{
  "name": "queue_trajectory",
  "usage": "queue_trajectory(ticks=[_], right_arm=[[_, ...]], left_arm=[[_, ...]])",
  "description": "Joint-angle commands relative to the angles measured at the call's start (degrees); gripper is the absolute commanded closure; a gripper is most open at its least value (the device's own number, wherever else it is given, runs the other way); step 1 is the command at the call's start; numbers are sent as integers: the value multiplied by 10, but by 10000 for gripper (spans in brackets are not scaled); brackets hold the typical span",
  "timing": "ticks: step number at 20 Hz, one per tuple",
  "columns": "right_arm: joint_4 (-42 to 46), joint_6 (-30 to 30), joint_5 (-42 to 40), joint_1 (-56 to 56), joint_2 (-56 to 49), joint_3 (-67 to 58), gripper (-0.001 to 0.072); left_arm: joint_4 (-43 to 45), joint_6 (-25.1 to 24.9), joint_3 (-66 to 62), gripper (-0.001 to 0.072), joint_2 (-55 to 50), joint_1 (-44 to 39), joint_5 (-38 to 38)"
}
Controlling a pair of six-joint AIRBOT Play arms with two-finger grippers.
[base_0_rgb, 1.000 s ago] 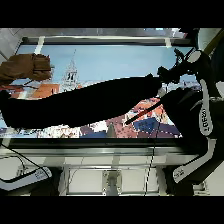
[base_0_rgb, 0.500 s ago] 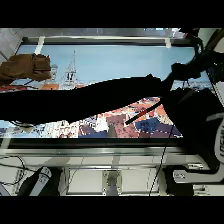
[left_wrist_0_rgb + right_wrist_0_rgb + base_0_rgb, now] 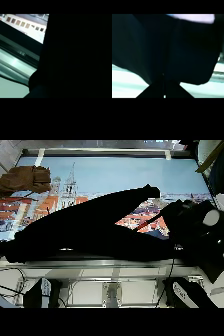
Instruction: Fold the clothes and pants, and hang the long-sleeved shirts on hangers.
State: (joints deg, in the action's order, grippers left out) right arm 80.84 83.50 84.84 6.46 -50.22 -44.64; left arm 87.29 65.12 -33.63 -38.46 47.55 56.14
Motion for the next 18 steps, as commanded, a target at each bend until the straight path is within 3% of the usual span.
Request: queue_trajectory(ticks=[1,2,3,4,5,8,10,13,15,18], right_arm=[[-1,20,-126,0,22,101,696],[-5,20,-145,0,23,93,537],[-5,19,-151,0,23,74,233],[-1,19,-149,0,23,49,182],[3,19,-148,0,23,21,182],[7,19,-180,0,22,-68,183],[0,20,-222,0,22,-109,184],[-3,25,-235,0,22,-125,186],[-16,31,-227,0,21,-125,186],[-62,31,-225,-1,18,-125,186]], left_arm=[[-11,-43,18,698,-26,5,-1],[-13,-34,17,684,-29,5,-2],[-18,-21,9,506,-29,5,-3],[-20,4,-7,181,-29,5,-9],[-21,42,-33,55,-29,5,-25],[-20,153,-124,95,-47,10,-103],[-23,206,-187,133,-117,27,-68],[-25,193,-257,133,-264,35,60],[-55,193,-266,154,-350,35,85],[-154,140,-272,165,-447,35,83]])
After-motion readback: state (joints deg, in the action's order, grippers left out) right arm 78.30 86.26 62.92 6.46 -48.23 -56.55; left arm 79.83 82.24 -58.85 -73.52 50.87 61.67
